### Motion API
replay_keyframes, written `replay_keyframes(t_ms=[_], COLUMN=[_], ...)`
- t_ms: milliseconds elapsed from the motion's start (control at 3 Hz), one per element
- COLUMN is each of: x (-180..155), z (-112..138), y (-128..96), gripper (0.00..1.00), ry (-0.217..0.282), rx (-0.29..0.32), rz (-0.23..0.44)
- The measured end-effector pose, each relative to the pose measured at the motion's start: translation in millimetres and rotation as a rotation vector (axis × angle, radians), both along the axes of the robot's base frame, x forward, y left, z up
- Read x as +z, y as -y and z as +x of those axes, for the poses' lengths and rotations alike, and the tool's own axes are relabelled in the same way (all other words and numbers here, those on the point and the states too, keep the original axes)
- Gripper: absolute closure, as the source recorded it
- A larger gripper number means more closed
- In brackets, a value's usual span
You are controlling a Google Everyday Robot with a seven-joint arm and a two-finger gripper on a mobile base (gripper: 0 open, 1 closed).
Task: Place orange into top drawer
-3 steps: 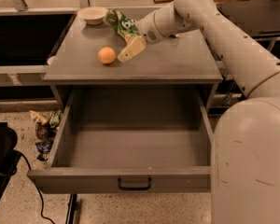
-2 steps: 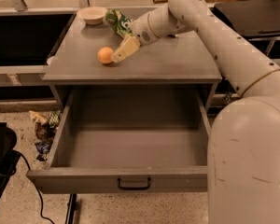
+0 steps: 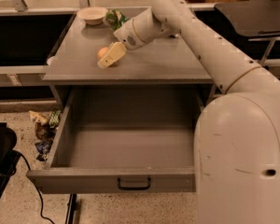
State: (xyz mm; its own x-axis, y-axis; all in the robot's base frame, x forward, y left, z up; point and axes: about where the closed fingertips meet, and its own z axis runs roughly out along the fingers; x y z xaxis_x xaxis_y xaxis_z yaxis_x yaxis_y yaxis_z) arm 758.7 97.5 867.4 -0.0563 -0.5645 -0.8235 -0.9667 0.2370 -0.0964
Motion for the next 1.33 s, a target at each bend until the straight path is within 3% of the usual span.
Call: replay_keyframes(t_ms=[333,1000,1333], x=[-14.2,-28.4,-17.0], z=[-2.9,-4.2,-5.6], y=[-9.7,-14.1,-10.9], gripper=[0.0,0.42,0.66], ry=[-0.039,-0.075,-0.062], rx=[0.014,0.016,0.016], rz=[-0.015,-0.032,0.019])
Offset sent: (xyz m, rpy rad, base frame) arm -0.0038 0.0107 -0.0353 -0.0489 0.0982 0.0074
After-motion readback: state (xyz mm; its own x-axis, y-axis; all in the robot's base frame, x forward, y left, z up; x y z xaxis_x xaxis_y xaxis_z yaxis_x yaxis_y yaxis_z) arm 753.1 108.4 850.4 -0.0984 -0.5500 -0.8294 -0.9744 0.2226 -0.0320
